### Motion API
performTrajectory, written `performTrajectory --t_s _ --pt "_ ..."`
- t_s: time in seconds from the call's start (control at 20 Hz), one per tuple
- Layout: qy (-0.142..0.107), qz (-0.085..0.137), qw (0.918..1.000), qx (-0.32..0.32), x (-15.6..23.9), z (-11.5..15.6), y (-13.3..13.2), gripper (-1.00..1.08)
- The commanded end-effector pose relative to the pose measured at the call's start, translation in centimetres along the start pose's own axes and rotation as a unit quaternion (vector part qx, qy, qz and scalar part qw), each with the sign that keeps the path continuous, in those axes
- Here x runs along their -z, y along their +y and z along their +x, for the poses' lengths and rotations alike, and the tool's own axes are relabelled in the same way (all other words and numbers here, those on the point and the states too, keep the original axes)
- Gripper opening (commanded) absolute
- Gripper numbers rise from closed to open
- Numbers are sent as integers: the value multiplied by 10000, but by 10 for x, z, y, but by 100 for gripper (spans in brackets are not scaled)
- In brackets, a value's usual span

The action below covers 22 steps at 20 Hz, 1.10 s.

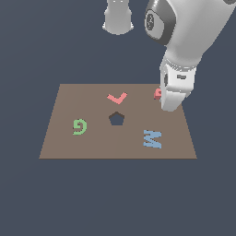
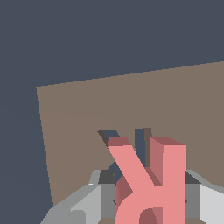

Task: Insert a designated object into the corresponding slot on a board.

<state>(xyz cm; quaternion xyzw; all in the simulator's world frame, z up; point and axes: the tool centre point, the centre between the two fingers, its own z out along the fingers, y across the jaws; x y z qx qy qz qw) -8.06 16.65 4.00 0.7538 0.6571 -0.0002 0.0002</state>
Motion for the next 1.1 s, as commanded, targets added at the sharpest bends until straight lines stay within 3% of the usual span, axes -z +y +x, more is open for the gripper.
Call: performTrajectory --t_s 0.0,0.55,0.6,1.05 --pt "-1 -2 9999 152 0 3 -5 -100" --pt "-3 -8 9998 190 -10 3 -7 -100" --pt "-3 -8 9998 190 -10 3 -7 100" --pt "-3 -8 9998 190 -10 3 -7 100"
